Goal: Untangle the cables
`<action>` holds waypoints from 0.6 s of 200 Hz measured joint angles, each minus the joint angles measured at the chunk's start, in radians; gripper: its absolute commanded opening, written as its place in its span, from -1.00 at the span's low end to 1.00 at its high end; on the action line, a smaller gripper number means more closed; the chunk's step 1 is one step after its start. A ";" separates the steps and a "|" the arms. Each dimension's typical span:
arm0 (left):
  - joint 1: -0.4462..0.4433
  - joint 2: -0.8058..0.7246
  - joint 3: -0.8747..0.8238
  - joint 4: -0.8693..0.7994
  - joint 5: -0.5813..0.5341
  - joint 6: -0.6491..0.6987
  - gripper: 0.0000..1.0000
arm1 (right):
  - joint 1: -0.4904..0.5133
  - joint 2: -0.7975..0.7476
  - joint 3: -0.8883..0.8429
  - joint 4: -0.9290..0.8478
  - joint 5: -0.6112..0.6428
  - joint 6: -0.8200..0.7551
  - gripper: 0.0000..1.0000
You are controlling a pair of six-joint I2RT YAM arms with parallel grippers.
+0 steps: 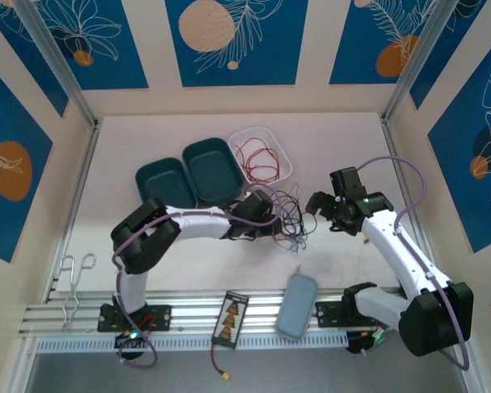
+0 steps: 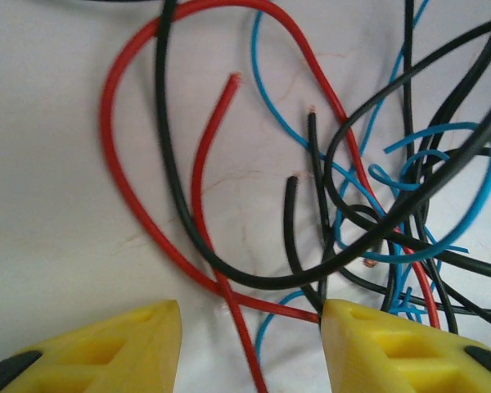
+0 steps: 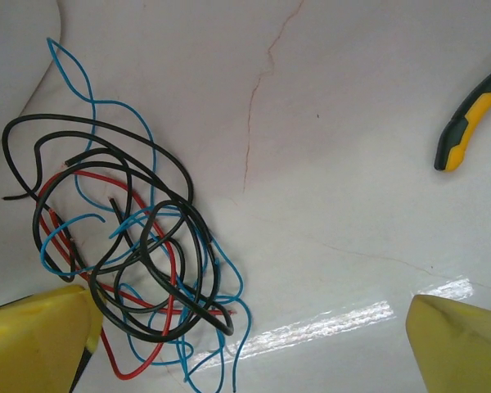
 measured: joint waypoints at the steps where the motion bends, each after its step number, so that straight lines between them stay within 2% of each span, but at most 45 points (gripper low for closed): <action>1: 0.000 0.000 0.001 0.000 0.001 0.000 -0.06 | 0.000 0.000 0.000 0.000 0.000 0.000 0.98; 23: -0.009 0.005 0.021 -0.025 0.018 0.002 -0.09 | -0.003 0.000 0.000 0.006 -0.009 0.005 0.98; 29: -0.010 0.005 0.026 -0.034 0.023 0.006 -0.17 | -0.004 0.000 0.000 0.009 -0.011 0.007 0.98; 55: -0.015 0.005 0.045 -0.085 0.036 0.031 -0.29 | -0.006 0.000 0.000 0.014 -0.015 0.010 0.98; 120: -0.019 0.015 0.091 -0.206 0.040 0.080 -0.23 | -0.007 0.001 -0.024 0.037 -0.022 0.026 0.98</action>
